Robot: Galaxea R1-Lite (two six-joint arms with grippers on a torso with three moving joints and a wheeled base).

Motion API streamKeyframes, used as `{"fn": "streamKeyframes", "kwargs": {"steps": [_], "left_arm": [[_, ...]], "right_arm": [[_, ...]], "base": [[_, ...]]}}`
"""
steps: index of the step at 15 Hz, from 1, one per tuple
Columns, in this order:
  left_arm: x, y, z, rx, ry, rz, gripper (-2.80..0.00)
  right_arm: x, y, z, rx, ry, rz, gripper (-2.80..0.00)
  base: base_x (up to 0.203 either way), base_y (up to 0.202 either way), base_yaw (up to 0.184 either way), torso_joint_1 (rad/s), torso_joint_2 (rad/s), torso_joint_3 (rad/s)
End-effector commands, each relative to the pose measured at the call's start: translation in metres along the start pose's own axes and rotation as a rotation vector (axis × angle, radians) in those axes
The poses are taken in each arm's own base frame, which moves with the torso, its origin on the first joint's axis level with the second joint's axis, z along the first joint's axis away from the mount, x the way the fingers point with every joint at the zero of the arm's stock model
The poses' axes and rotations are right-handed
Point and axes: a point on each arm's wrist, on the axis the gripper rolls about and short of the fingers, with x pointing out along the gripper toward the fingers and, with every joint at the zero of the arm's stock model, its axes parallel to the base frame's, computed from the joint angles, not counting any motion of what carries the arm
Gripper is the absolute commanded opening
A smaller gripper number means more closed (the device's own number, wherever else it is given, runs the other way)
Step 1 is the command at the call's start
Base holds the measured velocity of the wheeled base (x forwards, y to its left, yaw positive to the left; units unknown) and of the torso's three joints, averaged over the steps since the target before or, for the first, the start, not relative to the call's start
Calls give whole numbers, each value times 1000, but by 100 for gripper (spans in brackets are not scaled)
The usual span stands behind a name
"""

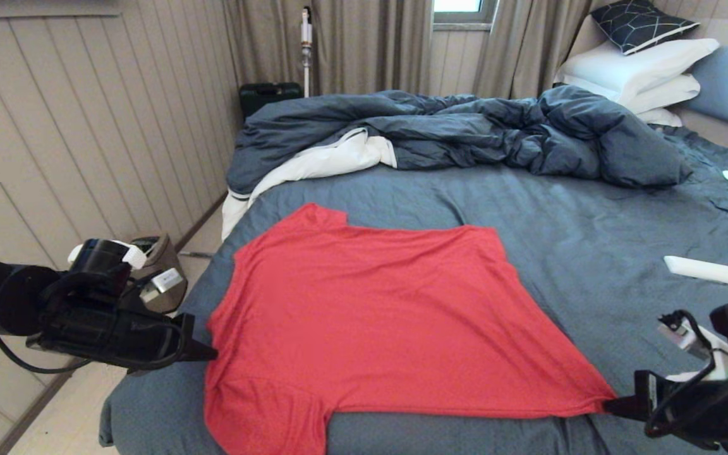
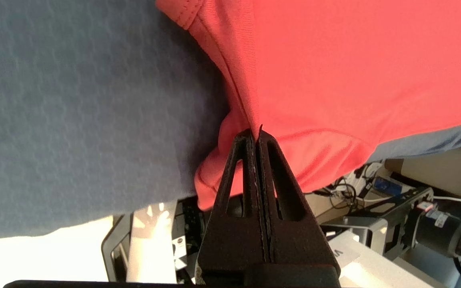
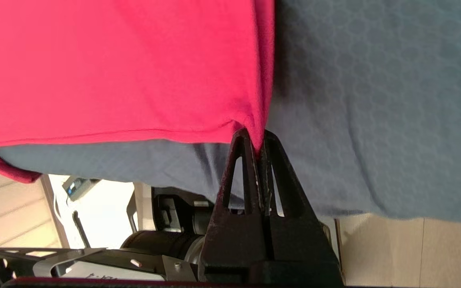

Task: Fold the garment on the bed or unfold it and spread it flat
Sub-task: Fold the red T-shirt

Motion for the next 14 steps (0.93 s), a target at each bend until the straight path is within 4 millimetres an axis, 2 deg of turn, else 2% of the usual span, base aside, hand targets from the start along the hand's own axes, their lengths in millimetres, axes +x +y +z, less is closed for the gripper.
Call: {"fn": "streamKeyframes", "kwargs": {"steps": [1,8,11,14], "left_arm": [[-9,-4,-5,7,-14,-4,-280],[-30,-11,-29,23,-25,-1,-280],[-32,-10,-30,22,-32,6,-280],[-38,-6,-23,15,-67,13,-280]], "right_arm": [[-16,4,-3,-14,-65,13,-280],[-40,1,-27,3,-118,-1,-280],[-41,-4,-35,15,-110,-4,-280],[-43,-8,-41,20,-113,3,-280]], "base": [[0,0,0,0,0,0],[0,0,0,0,0,0],[0,0,0,0,0,0],[0,0,0,0,0,0]]}}
